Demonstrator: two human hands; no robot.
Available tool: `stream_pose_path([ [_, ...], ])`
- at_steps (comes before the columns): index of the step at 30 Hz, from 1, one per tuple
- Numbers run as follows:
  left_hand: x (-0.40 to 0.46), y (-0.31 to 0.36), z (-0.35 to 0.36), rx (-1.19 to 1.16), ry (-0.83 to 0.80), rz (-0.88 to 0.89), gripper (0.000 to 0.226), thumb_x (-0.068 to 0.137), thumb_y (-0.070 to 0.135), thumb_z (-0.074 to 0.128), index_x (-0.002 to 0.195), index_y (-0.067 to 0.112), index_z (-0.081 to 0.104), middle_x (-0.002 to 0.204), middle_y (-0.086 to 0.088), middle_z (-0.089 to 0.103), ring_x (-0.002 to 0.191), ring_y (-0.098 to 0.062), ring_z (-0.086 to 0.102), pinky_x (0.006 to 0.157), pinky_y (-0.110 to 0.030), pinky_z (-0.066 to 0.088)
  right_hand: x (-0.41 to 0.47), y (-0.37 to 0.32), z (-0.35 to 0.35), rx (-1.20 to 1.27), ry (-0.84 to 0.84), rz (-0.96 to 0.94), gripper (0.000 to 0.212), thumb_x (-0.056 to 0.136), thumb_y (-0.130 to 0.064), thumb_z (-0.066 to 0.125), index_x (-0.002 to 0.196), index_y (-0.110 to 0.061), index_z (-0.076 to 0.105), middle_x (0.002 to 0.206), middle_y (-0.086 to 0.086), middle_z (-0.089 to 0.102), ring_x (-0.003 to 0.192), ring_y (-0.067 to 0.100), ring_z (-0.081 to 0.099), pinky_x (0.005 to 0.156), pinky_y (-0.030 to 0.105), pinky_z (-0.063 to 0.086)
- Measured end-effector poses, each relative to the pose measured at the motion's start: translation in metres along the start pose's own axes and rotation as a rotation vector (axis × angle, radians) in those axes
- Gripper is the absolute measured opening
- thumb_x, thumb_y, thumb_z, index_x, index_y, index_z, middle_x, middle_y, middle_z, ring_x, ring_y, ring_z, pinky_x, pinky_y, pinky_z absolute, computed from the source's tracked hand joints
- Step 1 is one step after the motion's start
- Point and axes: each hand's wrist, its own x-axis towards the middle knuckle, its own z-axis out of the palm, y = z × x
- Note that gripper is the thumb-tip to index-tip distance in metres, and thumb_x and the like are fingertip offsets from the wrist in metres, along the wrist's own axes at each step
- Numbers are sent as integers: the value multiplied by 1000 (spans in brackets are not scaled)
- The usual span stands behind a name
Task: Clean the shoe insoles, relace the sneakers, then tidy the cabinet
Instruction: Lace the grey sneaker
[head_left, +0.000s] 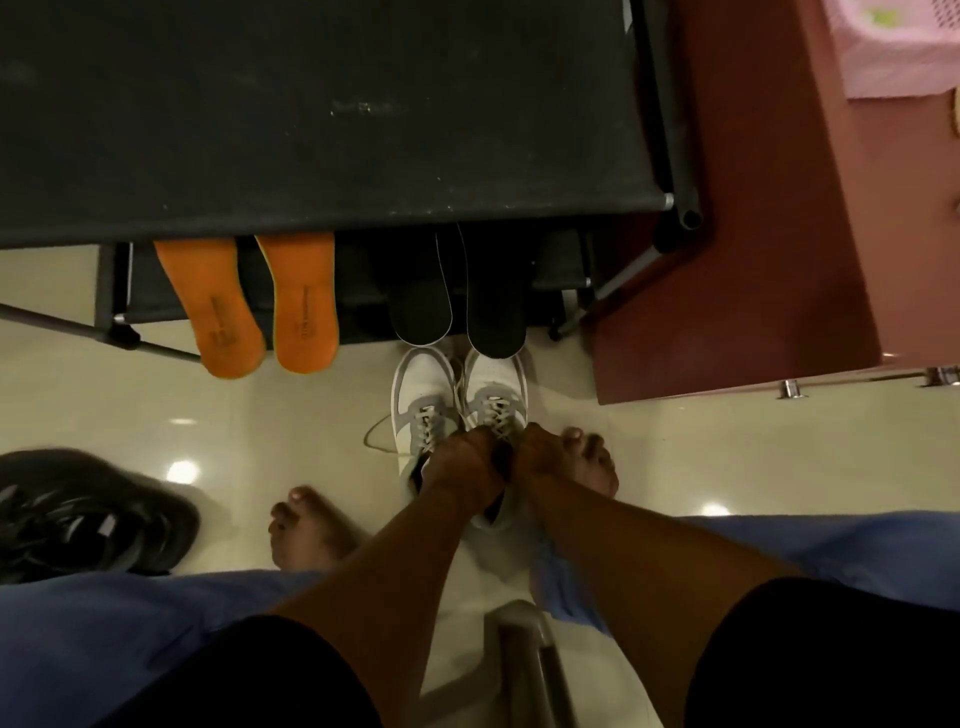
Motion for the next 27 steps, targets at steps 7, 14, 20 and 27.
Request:
stream_pose_path([
  [7, -10, 15, -7, 143, -108, 21, 54, 93, 38, 69, 143, 29, 50, 139, -6, 61, 130, -29, 58, 110, -44, 45, -77, -79, -112, -98, -327, -108, 53, 113, -42, 28, 146, -7, 49, 151, 10, 48, 139, 25, 42, 86, 26, 28],
  [14, -45, 22, -39, 146, -74, 53, 45, 104, 37, 51, 142, 12, 51, 142, -14, 58, 131, -32, 55, 114, -43, 42, -91, -52, -106, -24, -264, -32, 69, 106, -60, 16, 141, -16, 55, 141, 9, 52, 134, 29, 44, 110, 32, 29],
  [20, -104, 45, -86, 183, -98, 74, 53, 100, 40, 58, 145, 12, 50, 144, -15, 56, 133, -31, 54, 114, -39, 41, -128, -64, -135, -28, -200, -84, 47, 106, -37, 32, 132, -12, 64, 132, 10, 63, 125, 29, 59, 101, 40, 43],
  [27, -208, 68, -110, 202, 95, 114, 53, 98, 39, 64, 142, 11, 54, 142, -12, 59, 131, -29, 57, 109, -37, 46, -214, -51, -188, -118, -64, -248, 39, 103, -29, 53, 135, -10, 61, 138, 11, 62, 126, 26, 61, 102, 38, 50],
])
